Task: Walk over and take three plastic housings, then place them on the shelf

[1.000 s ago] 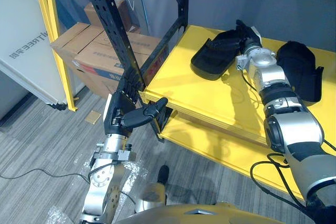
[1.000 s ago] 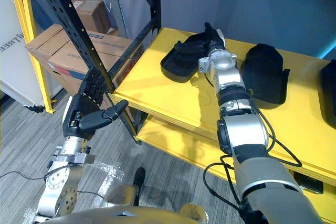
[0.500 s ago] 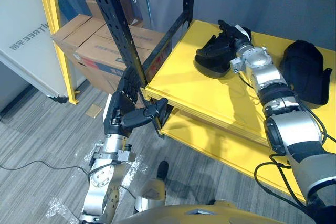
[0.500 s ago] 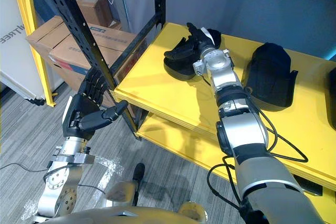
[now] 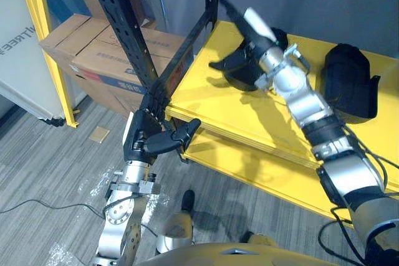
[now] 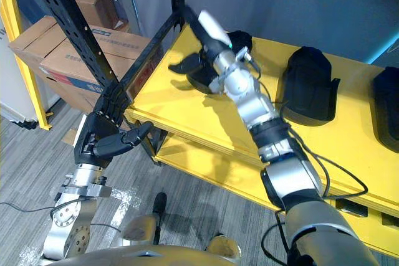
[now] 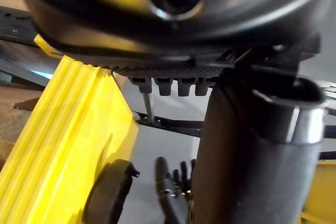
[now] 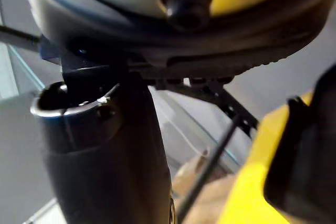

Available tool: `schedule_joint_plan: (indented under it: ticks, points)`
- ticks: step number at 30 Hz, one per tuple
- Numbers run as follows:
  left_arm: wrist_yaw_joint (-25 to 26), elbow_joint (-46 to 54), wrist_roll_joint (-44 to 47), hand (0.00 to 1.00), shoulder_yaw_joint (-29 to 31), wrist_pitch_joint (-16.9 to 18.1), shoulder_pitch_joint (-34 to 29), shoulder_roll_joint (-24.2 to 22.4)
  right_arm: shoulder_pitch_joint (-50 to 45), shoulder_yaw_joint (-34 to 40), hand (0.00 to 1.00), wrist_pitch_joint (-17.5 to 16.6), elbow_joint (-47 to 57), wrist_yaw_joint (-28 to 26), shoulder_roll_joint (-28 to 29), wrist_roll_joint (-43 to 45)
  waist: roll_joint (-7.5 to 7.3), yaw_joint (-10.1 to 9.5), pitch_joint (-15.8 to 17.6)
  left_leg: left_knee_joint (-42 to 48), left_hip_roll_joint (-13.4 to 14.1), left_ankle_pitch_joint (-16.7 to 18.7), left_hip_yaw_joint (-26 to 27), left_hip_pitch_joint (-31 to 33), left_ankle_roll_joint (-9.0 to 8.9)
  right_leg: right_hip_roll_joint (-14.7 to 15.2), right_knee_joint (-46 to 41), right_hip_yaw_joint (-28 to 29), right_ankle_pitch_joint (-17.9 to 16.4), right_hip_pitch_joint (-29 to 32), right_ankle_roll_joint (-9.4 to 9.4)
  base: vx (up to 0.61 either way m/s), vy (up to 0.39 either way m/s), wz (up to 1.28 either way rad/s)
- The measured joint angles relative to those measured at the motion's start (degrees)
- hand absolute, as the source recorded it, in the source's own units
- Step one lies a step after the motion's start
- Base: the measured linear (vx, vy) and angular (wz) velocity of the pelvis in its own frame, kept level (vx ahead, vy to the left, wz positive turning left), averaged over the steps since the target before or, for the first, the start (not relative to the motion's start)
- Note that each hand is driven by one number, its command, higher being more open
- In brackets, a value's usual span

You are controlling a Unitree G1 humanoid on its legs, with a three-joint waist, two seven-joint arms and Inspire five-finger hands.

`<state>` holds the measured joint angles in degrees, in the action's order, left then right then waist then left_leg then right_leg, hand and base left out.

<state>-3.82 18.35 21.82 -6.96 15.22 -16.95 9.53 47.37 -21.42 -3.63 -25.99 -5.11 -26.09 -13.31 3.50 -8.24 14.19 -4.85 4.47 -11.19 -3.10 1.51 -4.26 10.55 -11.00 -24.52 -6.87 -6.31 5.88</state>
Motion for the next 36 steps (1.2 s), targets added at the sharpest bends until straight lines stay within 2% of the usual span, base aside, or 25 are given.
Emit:
schedule_joint_plan:
  ticks: [2, 7, 10, 16, 20, 24, 29, 31, 34, 36]
  points:
    - [-0.01, 0.64, -0.23, 1.00, 0.04, 0.01, -0.01, 0.00, -2.98, -1.97, 1.00, 1.83, 0.01, -2.00, 0.13, -1.30, -0.02, 0.00, -0.01, -0.02, 0.00, 0.03, 0.53, -0.01, 0.04, -0.08, 0.73, 0.63, 0.63, 0.00, 0.13, -0.03, -0.002, -0.11]
    - [-0.12, 0.78, -0.25, 1.00, 0.02, 0.01, -1.11, -0.01, -6.22, -2.84, 1.00, 3.45, 2.17, -2.94, 0.38, -4.56, -0.06, 0.62, -0.03, -0.04, 0.21, 0.18, 1.32, 0.12, 0.17, -0.50, 2.26, 1.17, 1.90, -0.07, 0.17, -0.03, -0.012, -0.08]
    - [-0.12, 0.96, -0.51, 1.00, -0.01, 0.01, -1.27, -0.01, -7.98, -2.83, 1.00, 3.43, 4.35, -2.09, 0.36, -8.31, -0.25, 0.74, -0.13, -0.05, 0.25, 0.18, 1.38, 0.11, 0.19, -0.53, 2.26, 1.22, 1.93, -0.04, 0.17, -0.01, -0.011, 0.00]
    - [-0.06, 2.94, -0.53, 1.00, 0.00, 0.02, -1.57, 0.06, -10.26, -2.79, 1.00, 3.18, 4.60, -0.50, 0.44, -8.92, -1.46, 0.70, -0.82, -0.05, 0.23, 0.21, 1.49, 0.21, 0.24, -0.53, 2.41, 1.28, 1.95, 0.02, 0.17, 0.00, -0.017, 0.00]
    - [-0.08, 2.96, -0.53, 1.00, 0.01, 0.02, -1.59, 0.09, -10.94, -2.80, 1.00, 2.70, 4.78, -0.55, 0.44, -8.91, -1.57, 0.71, -0.91, -0.08, 0.24, 0.39, 1.70, 0.20, 0.51, -0.59, 2.70, 1.43, 2.18, 0.01, 0.17, 0.00, -0.007, -0.01]
    - [-0.16, 2.98, -0.52, 1.00, 0.03, 0.02, -1.61, 0.14, -12.26, -2.86, 1.00, 0.20, 4.77, 0.23, 0.44, -8.94, -1.98, 0.67, -1.27, -0.18, 0.20, 0.49, 1.99, 0.21, 0.64, -0.60, 3.15, 1.66, 2.29, -0.03, 0.18, -0.01, -0.017, -0.03]
    - [-0.23, 3.03, -0.53, 1.00, 0.02, 0.02, -1.65, 0.13, -13.45, -3.19, 1.00, -4.50, 4.76, 6.74, 0.45, -10.13, -2.10, 0.67, -1.36, -0.18, 0.20, 0.35, 2.00, 0.21, 0.42, -0.61, 3.17, 1.66, 2.29, -0.02, 0.18, 0.00, -0.007, 0.00]
    - [-0.44, 3.03, -0.52, 1.00, 0.02, 0.02, -1.69, 0.13, -13.51, -3.11, 1.00, -7.57, 4.79, 11.38, 0.69, -11.11, -2.07, 0.68, -1.38, -0.18, 0.19, 0.34, 2.00, 0.21, 0.41, -0.61, 3.19, 1.67, 2.29, -0.02, 0.18, 0.00, 0.000, 0.00]
    - [-0.80, 3.03, -0.51, 1.00, 0.01, 0.03, -1.82, 0.13, -14.39, -1.93, 1.00, -9.62, 5.42, 15.43, 2.08, -12.57, -2.03, 0.65, -1.44, -0.16, 0.19, 0.34, 2.00, 0.21, 0.40, -0.61, 3.20, 1.88, 2.29, -0.02, 0.18, 0.00, 0.000, 0.00]
    - [-1.23, 3.03, -0.46, 1.00, 0.03, 0.10, -2.09, 0.13, -15.55, -1.65, 1.00, -9.75, 6.83, 17.13, 2.26, -13.39, -1.96, 0.65, -1.52, -0.17, 0.16, 0.34, 2.00, 0.21, 0.40, -0.59, 3.21, 1.91, 2.30, -0.02, 0.18, 0.00, 0.000, 0.00]
